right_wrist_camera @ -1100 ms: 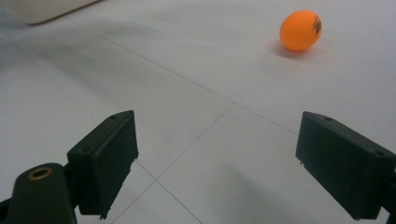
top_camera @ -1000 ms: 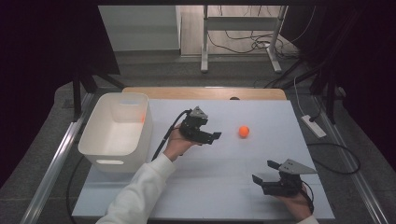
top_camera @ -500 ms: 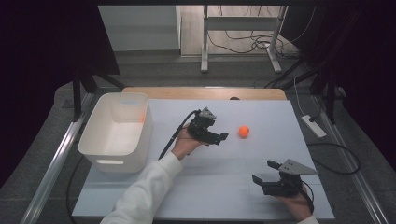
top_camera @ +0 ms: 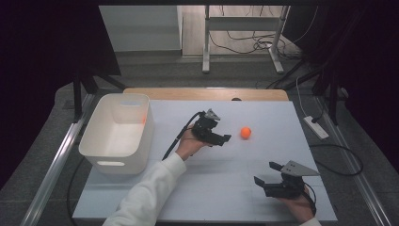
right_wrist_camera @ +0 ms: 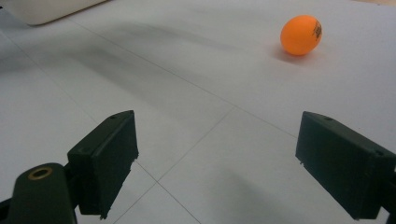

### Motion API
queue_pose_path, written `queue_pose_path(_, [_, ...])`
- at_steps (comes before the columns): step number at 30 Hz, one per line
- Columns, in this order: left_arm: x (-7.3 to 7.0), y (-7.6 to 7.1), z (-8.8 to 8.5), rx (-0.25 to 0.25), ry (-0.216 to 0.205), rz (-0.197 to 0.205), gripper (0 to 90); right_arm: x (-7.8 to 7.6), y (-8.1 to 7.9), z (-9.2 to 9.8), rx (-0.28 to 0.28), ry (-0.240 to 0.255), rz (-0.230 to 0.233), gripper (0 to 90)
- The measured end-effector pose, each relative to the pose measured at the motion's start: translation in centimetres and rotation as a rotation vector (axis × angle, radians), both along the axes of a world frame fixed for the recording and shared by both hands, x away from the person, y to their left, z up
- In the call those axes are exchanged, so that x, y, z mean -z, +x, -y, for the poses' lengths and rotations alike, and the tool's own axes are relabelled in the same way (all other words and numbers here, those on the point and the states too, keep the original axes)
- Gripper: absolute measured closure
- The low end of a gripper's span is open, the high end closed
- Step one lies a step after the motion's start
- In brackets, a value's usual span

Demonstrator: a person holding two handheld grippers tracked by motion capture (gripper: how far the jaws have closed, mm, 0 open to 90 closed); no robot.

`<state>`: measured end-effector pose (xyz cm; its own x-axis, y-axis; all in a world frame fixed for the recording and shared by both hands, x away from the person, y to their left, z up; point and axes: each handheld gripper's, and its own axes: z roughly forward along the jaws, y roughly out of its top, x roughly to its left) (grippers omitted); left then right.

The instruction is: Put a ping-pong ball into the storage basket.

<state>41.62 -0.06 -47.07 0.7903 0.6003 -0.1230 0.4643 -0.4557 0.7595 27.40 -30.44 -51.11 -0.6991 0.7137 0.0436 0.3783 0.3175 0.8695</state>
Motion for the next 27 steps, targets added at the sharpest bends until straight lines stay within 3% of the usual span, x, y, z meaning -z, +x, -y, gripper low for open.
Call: queue_pose_path(27, [0.8,1.4,3.7,0.052,0.046,-0.018,20.9,0.0,0.0,0.0,0.000,0.001,-0.002,12.9])
